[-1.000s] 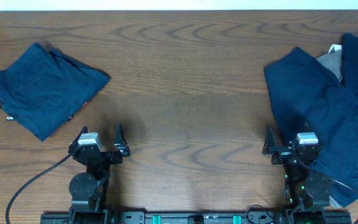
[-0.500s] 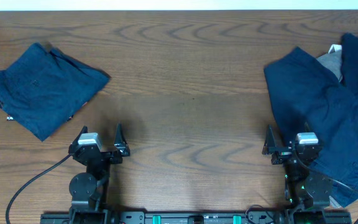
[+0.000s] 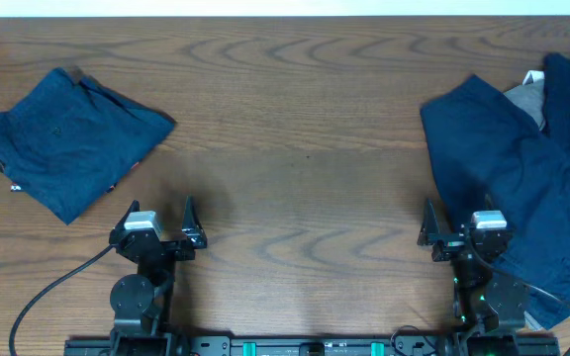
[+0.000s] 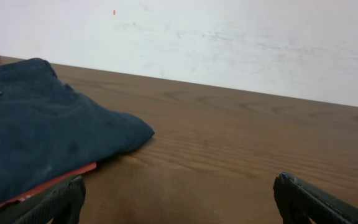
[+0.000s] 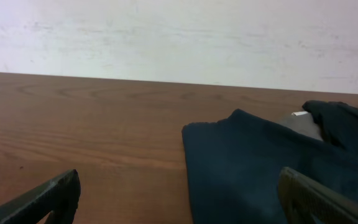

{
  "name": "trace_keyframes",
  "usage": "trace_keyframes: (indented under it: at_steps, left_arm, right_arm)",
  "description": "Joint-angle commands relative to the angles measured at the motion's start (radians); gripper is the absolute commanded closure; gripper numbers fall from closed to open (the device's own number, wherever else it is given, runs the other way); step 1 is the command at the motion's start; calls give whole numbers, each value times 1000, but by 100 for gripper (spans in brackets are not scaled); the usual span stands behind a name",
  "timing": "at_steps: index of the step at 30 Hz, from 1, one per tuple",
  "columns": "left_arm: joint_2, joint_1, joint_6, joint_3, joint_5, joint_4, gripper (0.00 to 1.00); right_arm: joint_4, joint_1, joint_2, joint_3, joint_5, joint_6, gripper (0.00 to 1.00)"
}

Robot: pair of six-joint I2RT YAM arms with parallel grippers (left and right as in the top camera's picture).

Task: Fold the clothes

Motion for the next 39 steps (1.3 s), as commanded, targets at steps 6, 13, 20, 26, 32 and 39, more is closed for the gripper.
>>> trace_keyframes:
  at_steps: [6,13,20,26,32,39]
  left_arm:
    - [-6,2,13,-17,-9,-43,2]
    - [-5,2,13,-17,-9,-43,2]
    - [-5,2,13,-17,-9,-43,2]
    - [-4,2,-19,-12,-8,-37,2]
    - [52,2,-52,105,68,-200,2]
    - [277,2,-60,370,75,-417,2]
  right_arm:
    - [-3,11,-6,-3,-6,-15,1]
    - [-3,11,-6,-3,-6,-15,1]
    - [-3,11,-5,-3,-15,-6,1]
    - [10,11,2,-2,-116,120,1]
    - [-66,10,68,86,-71,120,1]
    - [-195,10,388,324,-43,111,1]
